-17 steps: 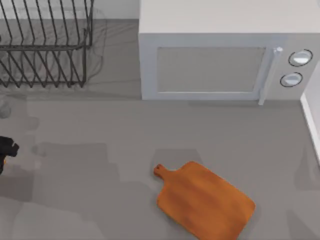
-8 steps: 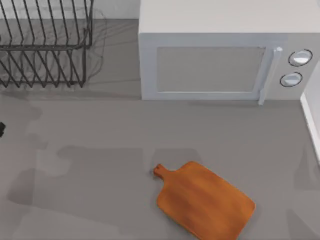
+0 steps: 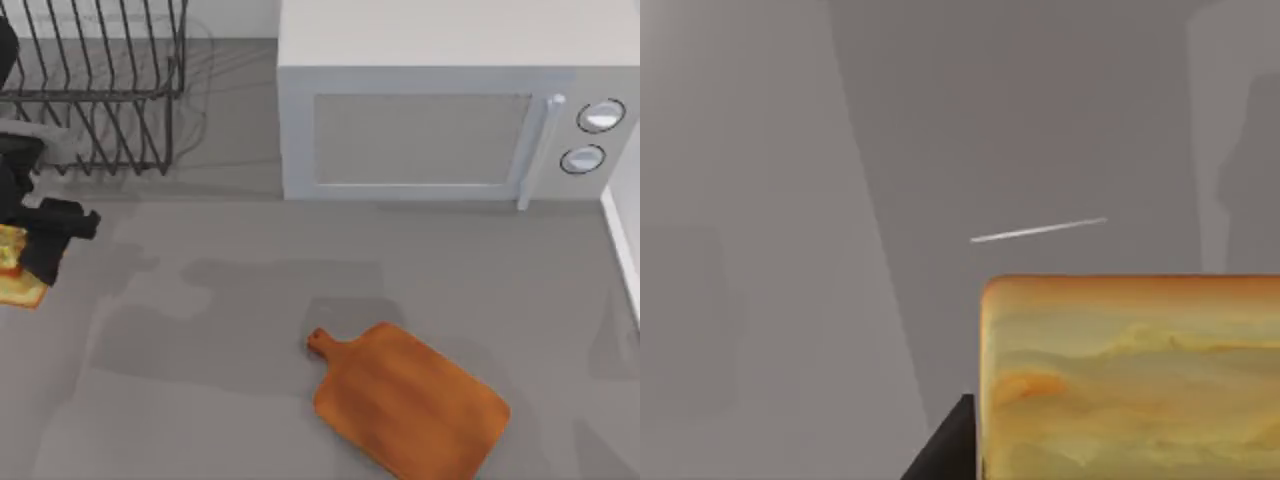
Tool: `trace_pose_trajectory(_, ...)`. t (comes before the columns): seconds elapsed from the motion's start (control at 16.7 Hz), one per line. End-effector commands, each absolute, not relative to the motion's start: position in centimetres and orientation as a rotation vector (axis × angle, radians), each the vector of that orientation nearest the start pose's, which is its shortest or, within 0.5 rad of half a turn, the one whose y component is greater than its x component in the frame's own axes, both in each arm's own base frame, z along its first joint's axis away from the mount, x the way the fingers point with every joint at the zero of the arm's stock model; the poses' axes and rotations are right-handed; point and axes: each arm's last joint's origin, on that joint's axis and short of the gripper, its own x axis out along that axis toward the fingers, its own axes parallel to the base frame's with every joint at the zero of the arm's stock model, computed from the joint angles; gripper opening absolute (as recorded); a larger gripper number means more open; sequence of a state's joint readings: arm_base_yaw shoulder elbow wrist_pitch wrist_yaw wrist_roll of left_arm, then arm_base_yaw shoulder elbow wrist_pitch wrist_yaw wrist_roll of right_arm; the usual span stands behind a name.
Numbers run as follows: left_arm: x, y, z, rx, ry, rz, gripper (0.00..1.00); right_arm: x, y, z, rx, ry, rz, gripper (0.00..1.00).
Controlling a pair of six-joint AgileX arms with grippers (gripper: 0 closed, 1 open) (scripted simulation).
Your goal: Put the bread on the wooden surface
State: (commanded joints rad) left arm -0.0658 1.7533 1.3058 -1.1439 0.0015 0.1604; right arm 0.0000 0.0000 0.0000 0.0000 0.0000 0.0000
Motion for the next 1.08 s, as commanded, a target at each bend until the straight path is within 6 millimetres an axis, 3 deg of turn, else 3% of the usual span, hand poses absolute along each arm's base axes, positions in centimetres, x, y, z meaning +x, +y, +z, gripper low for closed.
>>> trace_pose_trajectory(0.3, 33.2, -13.8, 19.6, 0.115, 1.619, -0.089, 0.00, 10.6, -0.1, 16.0, 0.000, 0.000, 0.000, 1.00)
trace_pose_trajectory(0.54, 30.2, -24.6, 18.5, 0.060, 1.612, -0.012, 0.00, 10.6, -0.1, 16.0, 0.000, 0.000, 0.000, 1.00)
trace_pose_trajectory(0.66, 27.8, -28.9, 18.3, 0.042, 1.593, -0.003, 0.00, 10.6, -0.1, 16.0, 0.000, 0.000, 0.000, 1.00)
trace_pose_trajectory(0.84, 24.9, -32.8, 18.4, 0.021, 1.566, -0.011, 0.00, 10.6, -0.1, 16.0, 0.000, 0.000, 0.000, 1.00)
trace_pose_trajectory(1.08, 24.0, -33.8, 18.4, 0.015, 1.559, -0.015, 0.00, 10.6, -0.1, 16.0, 0.000, 0.000, 0.000, 1.00)
